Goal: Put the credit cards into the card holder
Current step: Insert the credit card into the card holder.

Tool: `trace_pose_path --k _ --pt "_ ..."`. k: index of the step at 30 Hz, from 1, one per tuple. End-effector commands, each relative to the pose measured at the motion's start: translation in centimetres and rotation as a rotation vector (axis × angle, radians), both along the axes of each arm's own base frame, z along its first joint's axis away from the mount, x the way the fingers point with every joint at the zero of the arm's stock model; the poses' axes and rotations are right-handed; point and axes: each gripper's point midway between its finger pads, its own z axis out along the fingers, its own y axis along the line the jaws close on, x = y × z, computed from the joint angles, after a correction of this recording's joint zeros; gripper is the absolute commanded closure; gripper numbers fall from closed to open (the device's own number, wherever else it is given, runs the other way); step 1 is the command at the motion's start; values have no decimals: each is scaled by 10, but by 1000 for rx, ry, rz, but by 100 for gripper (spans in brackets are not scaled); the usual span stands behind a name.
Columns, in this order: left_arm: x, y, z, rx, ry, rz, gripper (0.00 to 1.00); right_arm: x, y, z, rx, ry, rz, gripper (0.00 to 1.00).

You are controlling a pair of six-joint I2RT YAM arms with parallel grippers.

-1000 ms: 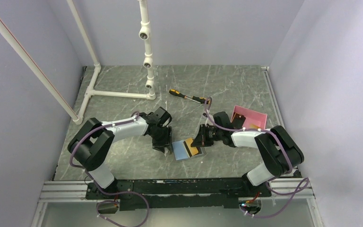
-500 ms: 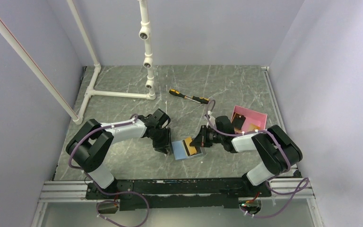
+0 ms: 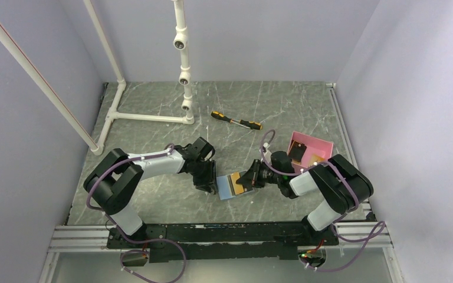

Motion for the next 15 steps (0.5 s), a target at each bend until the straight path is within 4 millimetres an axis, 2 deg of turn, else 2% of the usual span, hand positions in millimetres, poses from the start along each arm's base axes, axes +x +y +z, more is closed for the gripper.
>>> trace_pose_path --k 1,2,4,7,13,15 --pt "-5 2 -17 42 -5 -15 62 1 -13 -23 -166 7 2 89" --pt "-5 3 -17 43 -8 -17 62 2 -16 -26 -205 5 13 88" --pt "-5 4 -15 43 -10 -18 62 1 -25 -29 -280 -9 19 80" --pt "-5 5 -13 46 -16 -23 62 3 -33 -25 -353 -40 28 70" --pt "-4 1 -12 26 -17 -26 62 3 -32 -16 -405 -77 61 60" --pt "-4 0 -15 25 -9 -29 63 2 -28 -15 -400 -81 69 60"
